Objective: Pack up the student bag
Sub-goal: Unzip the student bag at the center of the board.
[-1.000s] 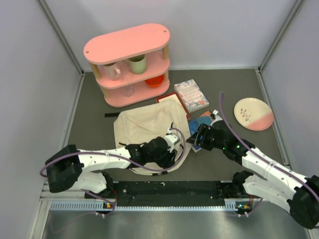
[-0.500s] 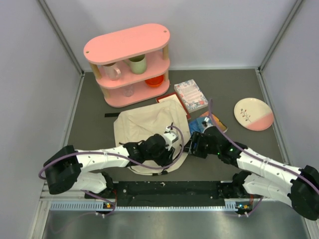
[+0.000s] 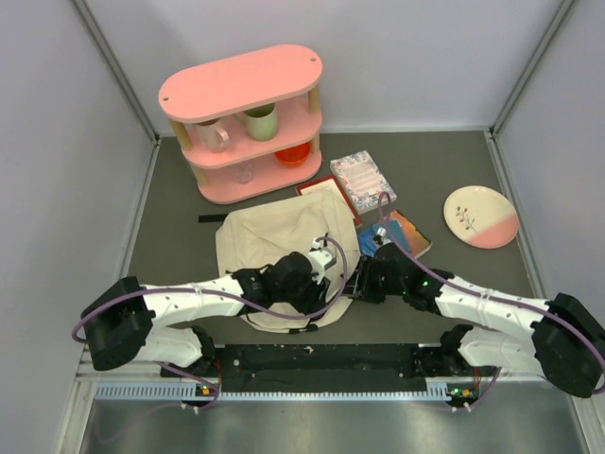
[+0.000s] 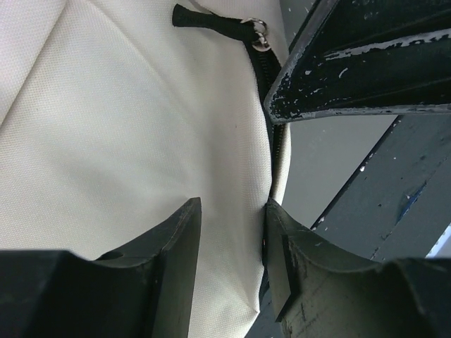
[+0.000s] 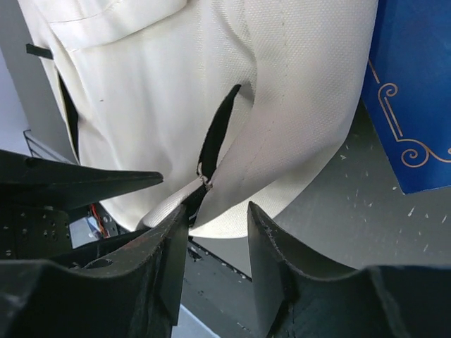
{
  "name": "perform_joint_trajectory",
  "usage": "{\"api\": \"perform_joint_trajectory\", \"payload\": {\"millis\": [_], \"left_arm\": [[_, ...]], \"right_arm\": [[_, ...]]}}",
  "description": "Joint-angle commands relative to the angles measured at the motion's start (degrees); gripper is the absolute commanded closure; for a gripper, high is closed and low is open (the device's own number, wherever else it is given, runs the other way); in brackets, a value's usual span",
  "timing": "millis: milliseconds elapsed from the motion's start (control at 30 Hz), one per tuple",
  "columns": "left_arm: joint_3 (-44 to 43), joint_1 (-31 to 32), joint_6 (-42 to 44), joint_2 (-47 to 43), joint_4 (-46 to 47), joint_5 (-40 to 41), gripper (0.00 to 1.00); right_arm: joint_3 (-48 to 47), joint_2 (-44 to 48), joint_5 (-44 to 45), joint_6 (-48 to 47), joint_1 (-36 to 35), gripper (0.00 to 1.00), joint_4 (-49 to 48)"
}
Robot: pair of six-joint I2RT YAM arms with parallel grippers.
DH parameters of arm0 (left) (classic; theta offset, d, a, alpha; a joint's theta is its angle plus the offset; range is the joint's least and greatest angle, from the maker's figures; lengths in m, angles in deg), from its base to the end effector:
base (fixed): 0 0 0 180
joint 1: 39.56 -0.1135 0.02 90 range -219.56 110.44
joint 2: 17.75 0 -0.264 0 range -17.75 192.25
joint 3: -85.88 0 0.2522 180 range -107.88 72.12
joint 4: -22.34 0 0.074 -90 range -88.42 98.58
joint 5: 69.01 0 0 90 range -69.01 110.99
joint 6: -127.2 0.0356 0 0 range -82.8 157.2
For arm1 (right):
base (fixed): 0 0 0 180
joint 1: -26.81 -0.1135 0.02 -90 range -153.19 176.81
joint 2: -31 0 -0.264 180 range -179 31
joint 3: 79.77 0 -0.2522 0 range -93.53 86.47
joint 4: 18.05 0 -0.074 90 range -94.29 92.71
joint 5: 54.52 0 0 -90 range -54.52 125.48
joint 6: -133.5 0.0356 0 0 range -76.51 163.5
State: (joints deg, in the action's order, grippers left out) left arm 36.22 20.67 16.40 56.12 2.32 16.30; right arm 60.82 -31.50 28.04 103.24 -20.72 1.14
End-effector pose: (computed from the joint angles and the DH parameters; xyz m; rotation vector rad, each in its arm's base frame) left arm 0.1241 -0.2229 0.1873 0.8768 2.3197 -0.7571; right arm 0.1390 0.1587 0.1752 0.1993 2.5560 1.0115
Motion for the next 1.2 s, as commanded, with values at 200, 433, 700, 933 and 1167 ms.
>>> {"api": "perform_joint_trajectory", "payload": {"millis": [200,433,700,933,1167], "left_arm": [[-0.75,-0.72,1.02,-0.65,-0.07,-0.32,0.53],[-2.15,-0.72,0.41,2.86,-0.24,-0.15,0.65],[-4.35,-1.25,0.05,4.45,-2.52,1.87,1.0],[-6.2,-7.47,-0.12,-2.65,-8.14,6.27,1.0],[-7.87,-16.1,4.0,-10.58,-13.07,5.48,1.0]], "right_arm": [[-0.54,-2.45,1.55,0.28,-0.64,0.62,-2.71],[-1.25,-2.36,3.49,0.9,-3.27,0.6,-1.12],[0.77,-1.75,5.68,1.6,-3.27,0.82,-0.25],[2.62,-3.33,9.28,2.04,-3.18,1.0,2.04],[2.45,-6.05,11.04,1.87,-3.19,1.0,1.07]]}}
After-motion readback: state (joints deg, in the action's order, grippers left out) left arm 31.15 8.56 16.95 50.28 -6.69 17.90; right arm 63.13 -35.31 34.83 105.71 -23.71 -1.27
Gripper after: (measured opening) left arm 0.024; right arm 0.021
